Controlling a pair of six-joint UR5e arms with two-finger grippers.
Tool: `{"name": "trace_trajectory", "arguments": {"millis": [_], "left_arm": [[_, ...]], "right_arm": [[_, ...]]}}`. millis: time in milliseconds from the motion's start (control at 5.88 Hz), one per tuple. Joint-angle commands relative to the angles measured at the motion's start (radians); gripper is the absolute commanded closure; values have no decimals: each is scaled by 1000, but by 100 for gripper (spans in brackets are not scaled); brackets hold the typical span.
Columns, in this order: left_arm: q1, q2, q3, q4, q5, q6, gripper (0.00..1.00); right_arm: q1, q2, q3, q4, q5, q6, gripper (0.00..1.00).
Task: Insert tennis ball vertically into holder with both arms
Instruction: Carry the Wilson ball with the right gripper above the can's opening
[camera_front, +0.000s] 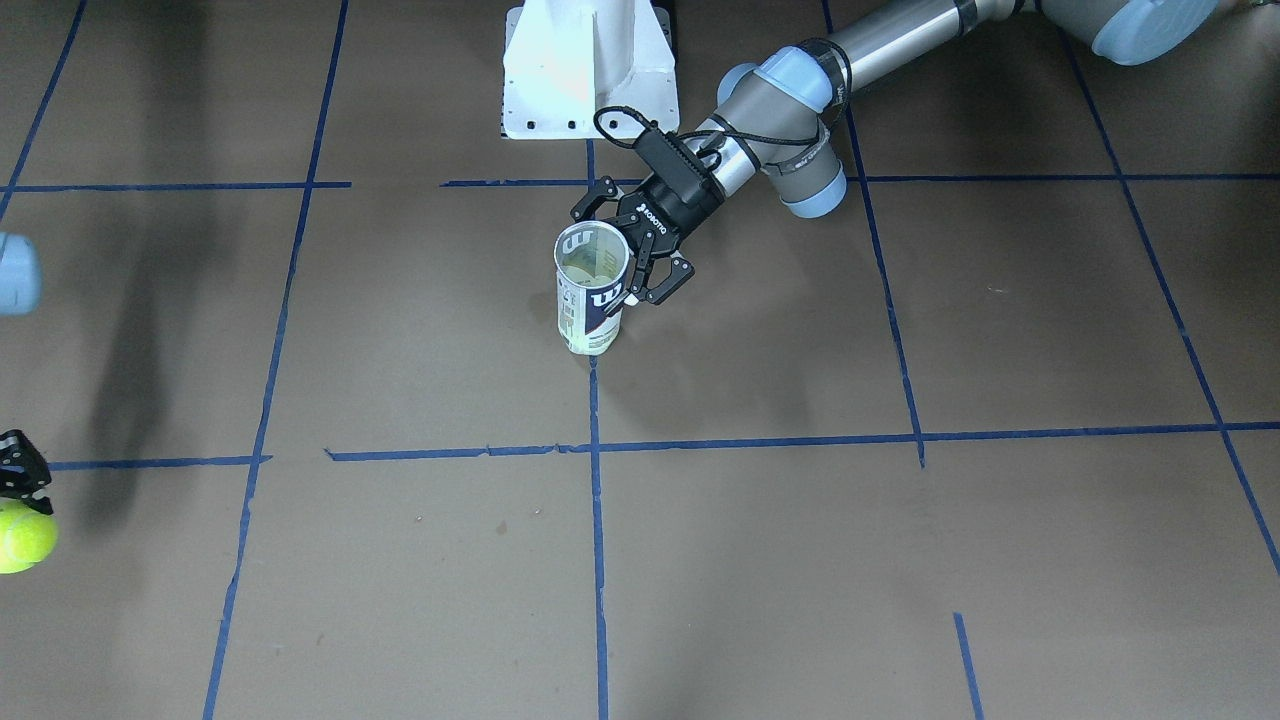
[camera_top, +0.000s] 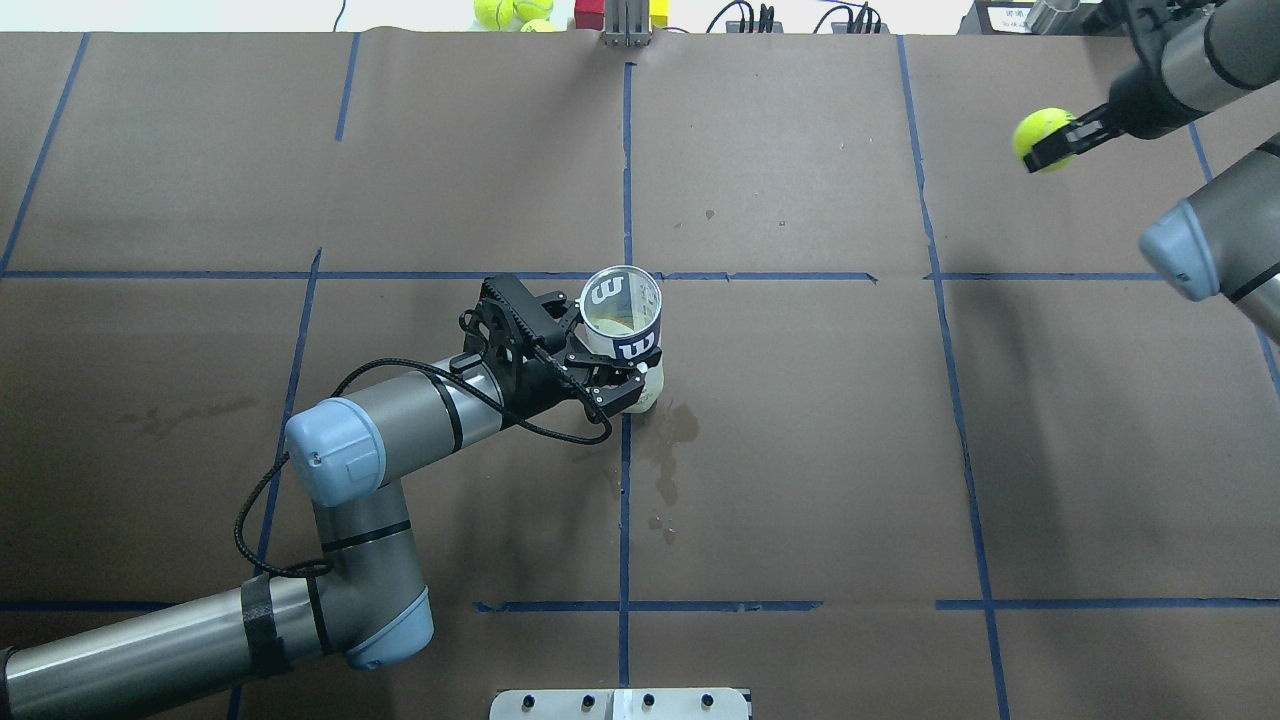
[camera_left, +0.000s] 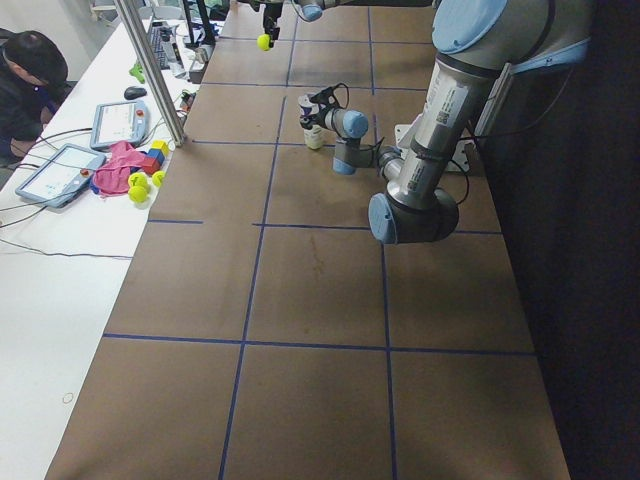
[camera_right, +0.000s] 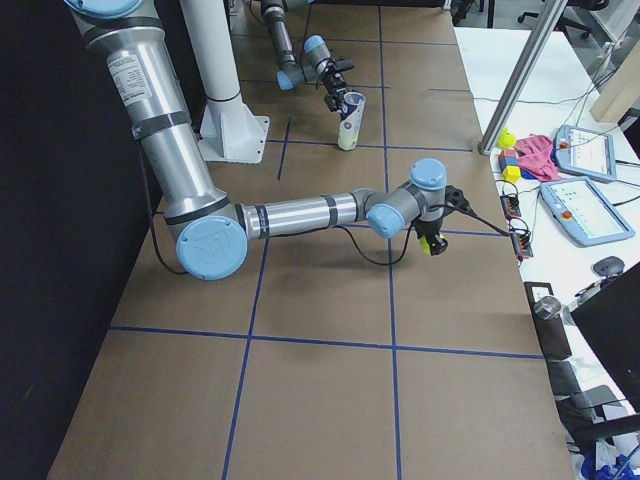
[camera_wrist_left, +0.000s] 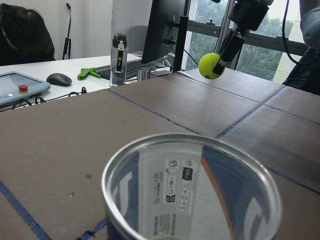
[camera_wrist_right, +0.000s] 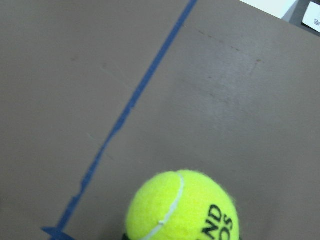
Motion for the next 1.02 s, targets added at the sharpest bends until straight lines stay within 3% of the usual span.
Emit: {"name": "trace_trajectory", "arguments": {"millis": [0, 340, 681, 851], "left_arm": [[0, -2, 0, -1, 0, 0, 19], [0, -6, -2, 2, 0, 0, 19], [0, -7, 0, 4, 2, 3, 19], [0, -9, 0, 2, 2, 47, 19]], "right_arm": [[-143, 15, 303, -205, -69, 304, 92], [-282, 164, 558, -588, -127, 475, 92], [-466, 325, 565, -689, -283, 655, 92], [-491, 400, 564, -782, -290, 669, 92]]}}
